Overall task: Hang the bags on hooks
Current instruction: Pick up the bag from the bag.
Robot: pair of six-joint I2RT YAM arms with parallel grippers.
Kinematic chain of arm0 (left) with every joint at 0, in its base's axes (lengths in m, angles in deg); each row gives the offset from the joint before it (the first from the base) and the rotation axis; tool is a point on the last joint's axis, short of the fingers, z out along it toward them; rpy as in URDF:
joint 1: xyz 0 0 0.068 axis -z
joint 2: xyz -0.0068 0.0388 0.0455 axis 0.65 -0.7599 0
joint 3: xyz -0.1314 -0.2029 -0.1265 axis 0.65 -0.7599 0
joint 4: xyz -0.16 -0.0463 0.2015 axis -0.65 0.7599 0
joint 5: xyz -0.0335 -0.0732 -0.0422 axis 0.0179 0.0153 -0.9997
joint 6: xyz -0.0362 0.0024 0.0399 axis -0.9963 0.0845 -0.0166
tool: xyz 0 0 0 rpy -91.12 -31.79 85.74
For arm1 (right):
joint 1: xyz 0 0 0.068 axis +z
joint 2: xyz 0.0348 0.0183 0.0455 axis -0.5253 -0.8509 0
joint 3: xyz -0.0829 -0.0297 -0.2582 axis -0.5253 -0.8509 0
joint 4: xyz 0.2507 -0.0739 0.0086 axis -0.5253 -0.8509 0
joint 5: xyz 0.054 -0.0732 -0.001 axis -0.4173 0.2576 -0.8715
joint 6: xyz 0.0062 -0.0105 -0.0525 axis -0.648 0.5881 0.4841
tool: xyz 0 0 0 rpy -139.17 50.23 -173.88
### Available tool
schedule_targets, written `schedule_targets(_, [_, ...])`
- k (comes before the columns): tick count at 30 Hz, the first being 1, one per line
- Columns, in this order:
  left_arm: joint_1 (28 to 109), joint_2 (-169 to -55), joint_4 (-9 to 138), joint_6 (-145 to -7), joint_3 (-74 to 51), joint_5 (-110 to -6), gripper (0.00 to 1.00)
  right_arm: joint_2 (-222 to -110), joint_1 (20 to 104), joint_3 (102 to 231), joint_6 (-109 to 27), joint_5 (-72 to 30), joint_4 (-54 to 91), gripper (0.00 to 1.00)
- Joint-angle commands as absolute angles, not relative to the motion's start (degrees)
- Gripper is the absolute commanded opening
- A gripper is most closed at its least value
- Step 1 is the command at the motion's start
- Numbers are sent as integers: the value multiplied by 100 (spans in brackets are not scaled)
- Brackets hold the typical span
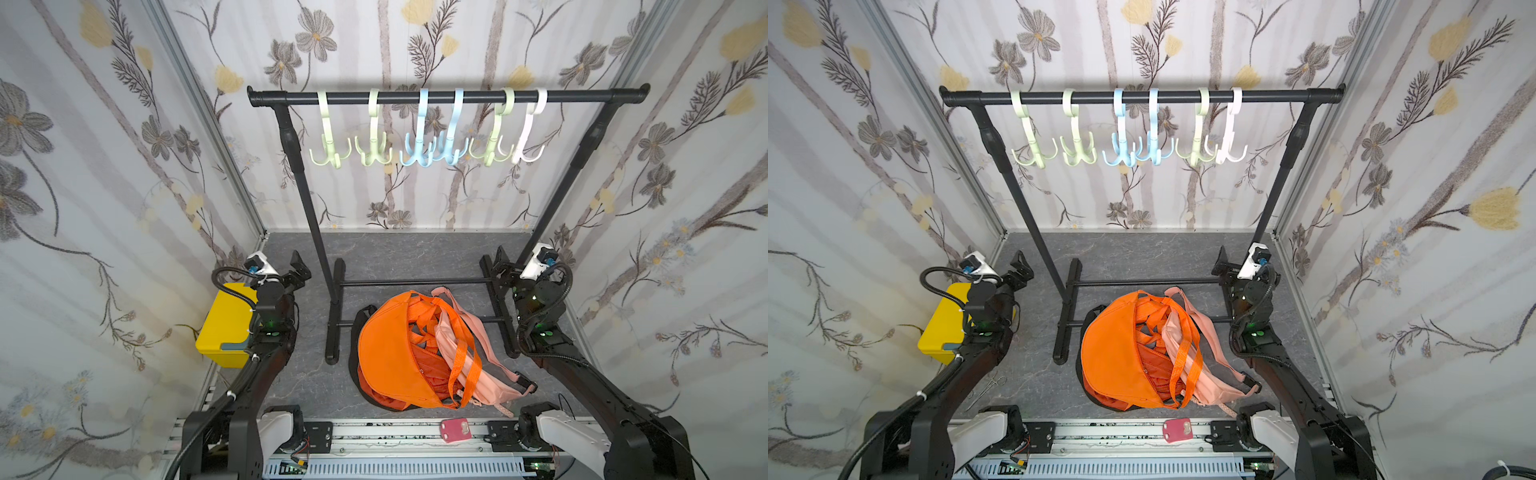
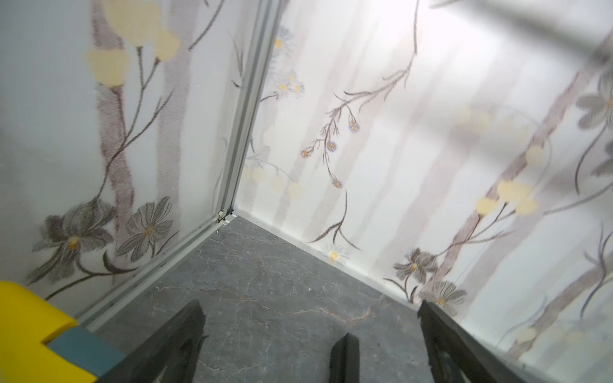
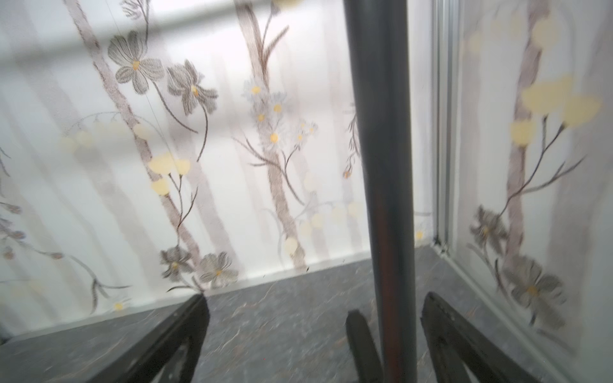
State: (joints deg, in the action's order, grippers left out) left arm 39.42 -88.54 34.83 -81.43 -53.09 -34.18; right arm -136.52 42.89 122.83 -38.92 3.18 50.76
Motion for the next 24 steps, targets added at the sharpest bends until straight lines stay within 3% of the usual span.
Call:
schedule_targets(1, [3966, -8242, 5632, -9497, -5256, -3947, 100, -13326, 4498, 12445, -5220, -685, 3380, 100])
schedule_targets(4, [4247, -7787, 6512, -9695, -5042, -3851, 98, -12966, 4916, 12461, -5023, -153, 2891, 100])
schedule_targets(12, [5657, -7031, 8100, -10075, -4578, -3537, 99, -12575, 5392, 12915, -5184, 23, 1397, 100])
schedule_targets(20, [8644, -7204, 8434, -10812, -4672, -2305, 100, -12515, 5953, 13564, -5383, 236, 50, 97])
schedule_targets(24, [9620, -7595, 8094, -10943, -4671, -2170, 100, -12427, 6198, 13777, -5615, 103, -607, 91])
